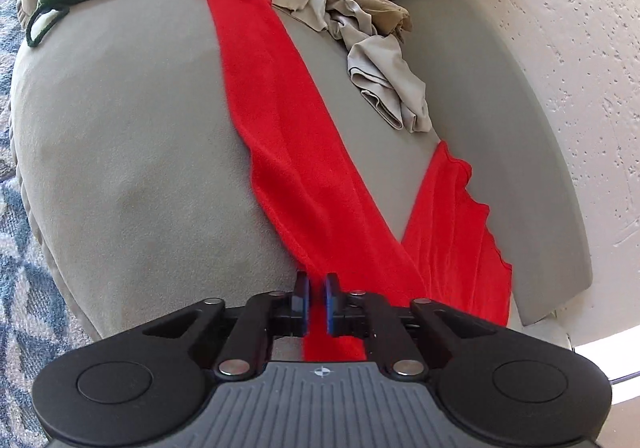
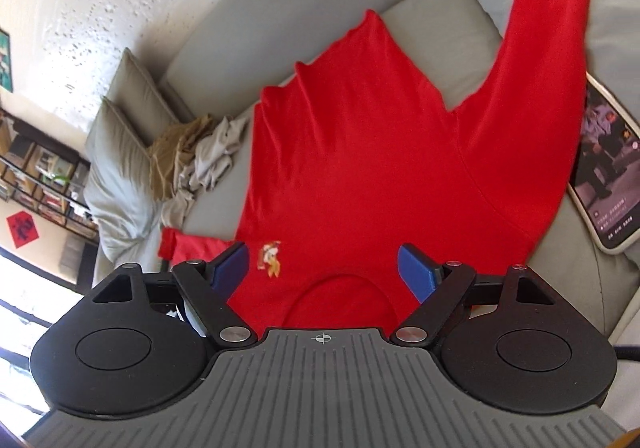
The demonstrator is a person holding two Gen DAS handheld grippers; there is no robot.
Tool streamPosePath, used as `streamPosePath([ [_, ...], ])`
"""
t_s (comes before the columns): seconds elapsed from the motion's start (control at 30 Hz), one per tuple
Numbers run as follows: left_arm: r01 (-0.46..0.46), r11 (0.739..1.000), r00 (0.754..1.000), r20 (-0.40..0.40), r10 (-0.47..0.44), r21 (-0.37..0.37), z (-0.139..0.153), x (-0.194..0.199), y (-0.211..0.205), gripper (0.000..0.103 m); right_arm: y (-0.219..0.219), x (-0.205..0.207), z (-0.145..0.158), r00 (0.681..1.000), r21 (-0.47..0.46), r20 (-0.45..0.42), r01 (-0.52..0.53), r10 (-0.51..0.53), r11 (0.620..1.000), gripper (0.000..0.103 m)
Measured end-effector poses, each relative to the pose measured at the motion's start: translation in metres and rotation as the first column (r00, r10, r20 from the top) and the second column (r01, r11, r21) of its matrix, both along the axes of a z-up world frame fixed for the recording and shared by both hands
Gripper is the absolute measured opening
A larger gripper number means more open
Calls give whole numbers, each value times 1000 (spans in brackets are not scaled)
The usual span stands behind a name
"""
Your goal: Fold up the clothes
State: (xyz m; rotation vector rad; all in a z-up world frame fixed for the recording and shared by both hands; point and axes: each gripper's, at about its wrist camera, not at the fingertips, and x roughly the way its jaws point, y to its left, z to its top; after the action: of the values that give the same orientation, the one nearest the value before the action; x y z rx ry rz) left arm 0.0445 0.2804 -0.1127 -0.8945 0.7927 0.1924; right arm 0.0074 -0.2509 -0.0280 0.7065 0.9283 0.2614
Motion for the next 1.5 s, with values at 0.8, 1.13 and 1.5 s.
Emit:
streamPosePath([
  [0.8,473,668,868,-176,-463,574,71,-76,-170,64,-22,-55,-9,997,-145,-29,-78,74,986,83],
  [1.13,670,171,638,-443,-630,722,15,-98,-254,67,55,-55,-35,912,-582,27,-319,410,748,65],
  [1.5,577,304,704,-271,-657,758,16,-98,-243,64,56,-49,-40,903,-596,78,-297,423,746,69],
])
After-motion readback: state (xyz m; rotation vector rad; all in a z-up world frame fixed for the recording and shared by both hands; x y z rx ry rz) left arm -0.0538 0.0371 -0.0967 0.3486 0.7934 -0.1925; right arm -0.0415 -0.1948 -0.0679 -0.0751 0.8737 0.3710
